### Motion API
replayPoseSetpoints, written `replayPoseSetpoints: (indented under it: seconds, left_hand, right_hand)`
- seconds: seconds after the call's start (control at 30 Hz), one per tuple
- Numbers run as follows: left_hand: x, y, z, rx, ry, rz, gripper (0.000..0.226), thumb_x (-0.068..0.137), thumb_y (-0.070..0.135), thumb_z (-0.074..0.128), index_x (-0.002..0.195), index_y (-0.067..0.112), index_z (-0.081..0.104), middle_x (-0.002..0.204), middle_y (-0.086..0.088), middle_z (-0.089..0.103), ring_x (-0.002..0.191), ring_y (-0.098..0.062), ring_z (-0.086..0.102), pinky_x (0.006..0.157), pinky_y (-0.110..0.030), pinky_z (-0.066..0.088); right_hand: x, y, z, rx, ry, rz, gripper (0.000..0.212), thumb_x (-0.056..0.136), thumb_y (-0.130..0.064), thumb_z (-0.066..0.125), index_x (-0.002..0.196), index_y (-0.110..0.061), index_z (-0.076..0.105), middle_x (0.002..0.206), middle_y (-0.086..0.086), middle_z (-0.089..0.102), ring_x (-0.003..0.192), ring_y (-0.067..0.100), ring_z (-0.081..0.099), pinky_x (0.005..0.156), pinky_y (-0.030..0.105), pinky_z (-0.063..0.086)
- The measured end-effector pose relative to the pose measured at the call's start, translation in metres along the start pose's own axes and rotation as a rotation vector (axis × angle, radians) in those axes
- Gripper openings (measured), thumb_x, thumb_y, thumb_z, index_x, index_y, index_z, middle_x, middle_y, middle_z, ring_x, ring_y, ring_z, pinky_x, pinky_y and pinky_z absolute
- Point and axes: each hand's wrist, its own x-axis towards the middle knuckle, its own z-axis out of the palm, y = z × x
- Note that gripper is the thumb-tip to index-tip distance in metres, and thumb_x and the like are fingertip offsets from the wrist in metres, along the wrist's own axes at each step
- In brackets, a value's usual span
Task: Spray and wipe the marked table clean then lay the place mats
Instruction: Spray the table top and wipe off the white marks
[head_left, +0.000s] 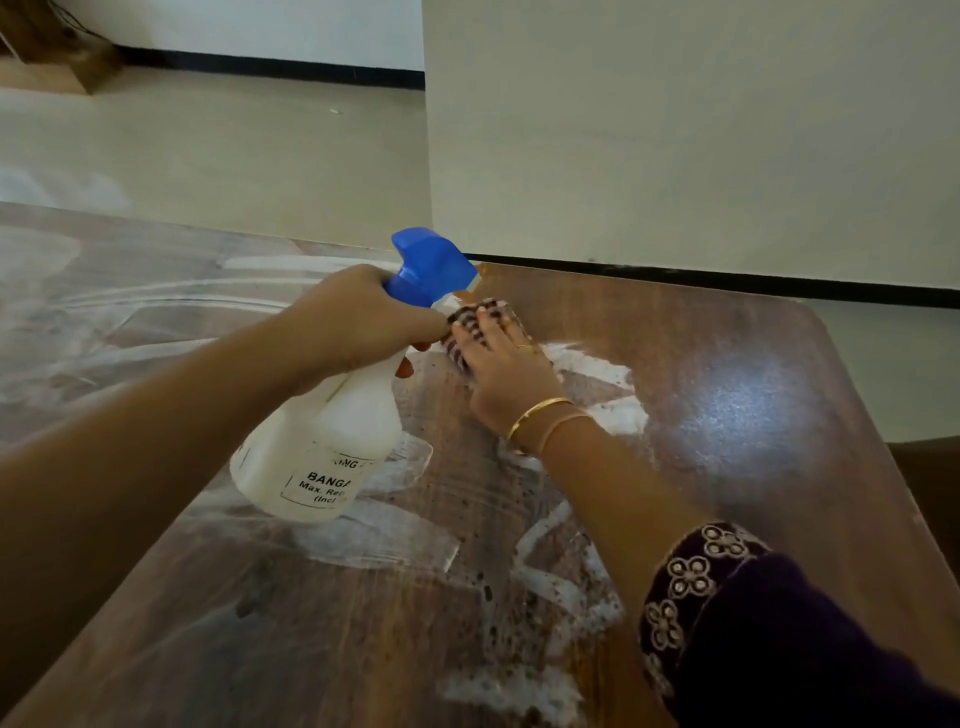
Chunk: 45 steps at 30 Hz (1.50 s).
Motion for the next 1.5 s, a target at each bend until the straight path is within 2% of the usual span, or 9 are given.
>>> replayPoseSetpoints:
  seconds: [0.2, 0.37, 0.63, 0.83, 0.97, 1.1, 1.27, 1.33, 1.5]
  left_hand:
    - [-0.009, 0.008, 0.007, 0.044, -0.050, 0.055, 0.006, 0.078, 0.020, 0.064, 0.079, 0.017, 0.060, 0.063, 0.000, 0.062, 0.038, -0.001, 0.058, 0.045, -0.017, 0.046]
    - [-0.015, 0.005, 0.012, 0.122, -0.027, 0.083, 0.006, 0.077, 0.022, 0.062, 0.073, 0.019, 0.059, 0.064, 0.005, 0.066, 0.049, -0.005, 0.063, 0.055, -0.020, 0.049]
    - [-0.038, 0.005, 0.011, 0.091, -0.113, 0.064, 0.007, 0.079, 0.019, 0.066, 0.078, 0.018, 0.058, 0.066, 0.001, 0.064, 0.047, -0.007, 0.059, 0.042, -0.015, 0.046]
    - [-0.054, 0.001, 0.012, 0.022, -0.026, 0.014, 0.013, 0.078, 0.016, 0.068, 0.076, 0.018, 0.055, 0.063, 0.001, 0.059, 0.042, -0.007, 0.058, 0.046, -0.019, 0.045]
    - [-0.066, -0.006, 0.004, -0.008, 0.000, -0.032, 0.018, 0.079, 0.016, 0.067, 0.078, 0.020, 0.050, 0.068, -0.002, 0.060, 0.046, -0.009, 0.059, 0.045, -0.021, 0.046]
    - [-0.073, -0.018, -0.012, -0.019, 0.008, -0.081, 0.015, 0.077, 0.018, 0.069, 0.089, 0.013, 0.061, 0.081, -0.006, 0.068, 0.062, -0.018, 0.064, 0.059, -0.029, 0.051]
    - [-0.083, -0.032, -0.020, 0.005, 0.028, -0.090, 0.010, 0.079, 0.018, 0.068, 0.082, 0.013, 0.061, 0.078, -0.008, 0.066, 0.060, -0.017, 0.062, 0.060, -0.027, 0.049]
    - [-0.086, -0.036, -0.018, 0.001, 0.027, -0.093, 0.011, 0.078, 0.018, 0.068, 0.084, 0.011, 0.062, 0.078, -0.007, 0.066, 0.059, -0.015, 0.063, 0.062, -0.027, 0.050]
    - [-0.098, -0.034, -0.003, -0.004, 0.020, -0.084, 0.015, 0.079, 0.018, 0.069, 0.077, 0.019, 0.054, 0.067, -0.001, 0.060, 0.036, -0.002, 0.056, 0.045, -0.019, 0.041]
  right_hand:
    - [-0.054, 0.100, -0.012, 0.094, 0.118, 0.269, 0.068, 0.074, -0.021, 0.030, 0.142, -0.019, 0.039, 0.151, 0.011, 0.031, 0.137, 0.033, 0.030, 0.111, 0.050, 0.030]
    - [-0.101, 0.130, -0.023, 0.100, 0.121, 0.628, 0.065, 0.089, -0.008, 0.043, 0.150, -0.012, 0.021, 0.158, 0.015, 0.010, 0.145, 0.033, 0.007, 0.118, 0.046, 0.012]
    - [-0.096, 0.109, -0.034, 0.148, 0.032, 0.702, 0.063, 0.094, -0.020, 0.046, 0.150, -0.018, 0.018, 0.158, 0.012, 0.006, 0.145, 0.034, 0.005, 0.118, 0.047, 0.012]
    - [-0.056, 0.033, -0.019, 0.080, -0.074, 0.218, 0.071, 0.082, -0.017, 0.053, 0.147, -0.024, 0.026, 0.158, 0.010, 0.010, 0.144, 0.039, 0.008, 0.115, 0.055, 0.018]
    - [-0.088, -0.015, -0.011, 0.075, -0.168, -0.065, 0.071, 0.090, -0.008, 0.042, 0.151, -0.025, 0.010, 0.160, 0.004, -0.002, 0.146, 0.027, -0.005, 0.119, 0.048, 0.004]
    - [-0.125, 0.034, -0.013, 0.140, -0.016, -0.022, 0.069, 0.086, -0.001, 0.041, 0.149, -0.023, 0.023, 0.159, 0.006, 0.009, 0.146, 0.029, 0.007, 0.120, 0.044, 0.008]
    - [-0.106, 0.108, -0.024, 0.128, 0.043, 0.511, 0.062, 0.088, -0.011, 0.040, 0.148, -0.013, 0.026, 0.157, 0.014, 0.016, 0.143, 0.035, 0.013, 0.118, 0.046, 0.013]
    - [-0.098, 0.083, -0.015, 0.100, 0.055, 0.434, 0.069, 0.080, -0.020, 0.032, 0.148, -0.015, 0.027, 0.157, 0.013, 0.016, 0.144, 0.035, 0.012, 0.118, 0.050, 0.013]
    - [-0.160, -0.052, 0.008, 0.182, -0.055, -0.086, 0.074, 0.087, -0.017, 0.051, 0.151, -0.023, 0.014, 0.160, 0.007, 0.000, 0.146, 0.028, -0.011, 0.117, 0.048, -0.010]
